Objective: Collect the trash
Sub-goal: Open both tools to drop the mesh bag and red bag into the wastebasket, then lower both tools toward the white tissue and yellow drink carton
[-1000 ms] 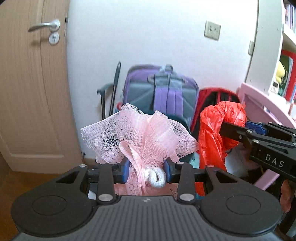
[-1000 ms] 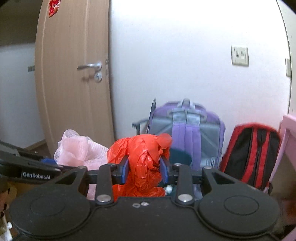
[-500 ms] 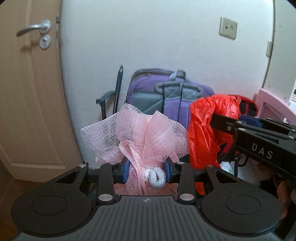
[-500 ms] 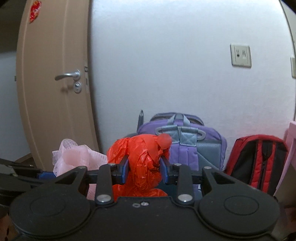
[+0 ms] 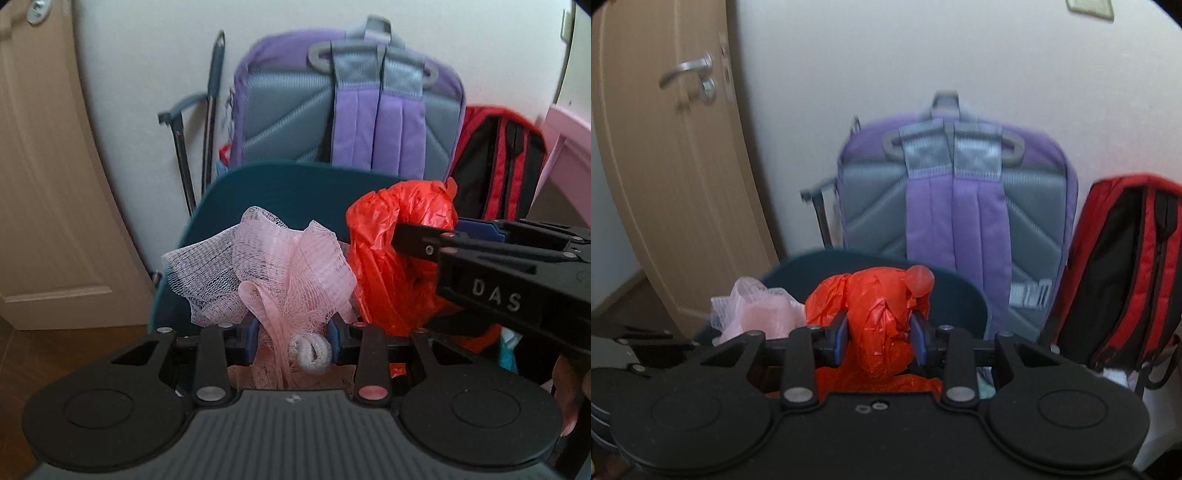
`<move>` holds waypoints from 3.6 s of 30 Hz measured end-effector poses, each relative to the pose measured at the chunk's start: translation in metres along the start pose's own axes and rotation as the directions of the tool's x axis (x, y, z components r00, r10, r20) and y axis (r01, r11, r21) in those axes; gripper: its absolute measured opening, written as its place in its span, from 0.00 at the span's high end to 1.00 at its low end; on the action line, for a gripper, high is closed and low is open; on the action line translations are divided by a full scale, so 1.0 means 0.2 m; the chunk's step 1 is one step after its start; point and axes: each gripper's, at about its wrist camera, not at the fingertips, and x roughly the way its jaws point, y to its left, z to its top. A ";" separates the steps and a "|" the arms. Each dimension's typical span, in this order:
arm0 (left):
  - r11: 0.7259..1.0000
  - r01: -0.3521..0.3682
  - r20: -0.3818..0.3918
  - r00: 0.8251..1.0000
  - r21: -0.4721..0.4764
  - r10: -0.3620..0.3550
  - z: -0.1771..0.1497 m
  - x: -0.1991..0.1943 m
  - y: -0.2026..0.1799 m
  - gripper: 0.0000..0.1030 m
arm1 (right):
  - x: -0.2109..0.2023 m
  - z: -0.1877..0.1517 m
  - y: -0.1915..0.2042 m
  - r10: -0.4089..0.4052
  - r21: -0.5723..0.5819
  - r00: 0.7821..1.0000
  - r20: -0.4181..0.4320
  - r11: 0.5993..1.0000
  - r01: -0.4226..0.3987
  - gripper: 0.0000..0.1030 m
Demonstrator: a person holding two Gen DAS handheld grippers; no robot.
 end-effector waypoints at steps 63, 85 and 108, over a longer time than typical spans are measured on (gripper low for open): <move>0.998 0.058 0.054 0.997 -0.011 -0.057 -0.90 -0.99 0.11 0.20 | -1.06 -0.57 0.36 0.142 -0.144 0.987 -0.074 0.978 -0.152 0.54; 0.959 -0.080 -0.349 0.937 -0.272 -0.020 -1.67 0.16 0.87 0.17 | -0.11 -1.55 0.39 0.129 -0.007 0.869 -0.477 0.989 -0.150 0.54; 0.837 -0.270 -0.668 0.730 -0.477 -0.145 -2.54 1.35 1.28 0.17 | 0.94 -2.35 0.38 0.037 0.032 0.635 -0.771 0.999 -0.019 0.54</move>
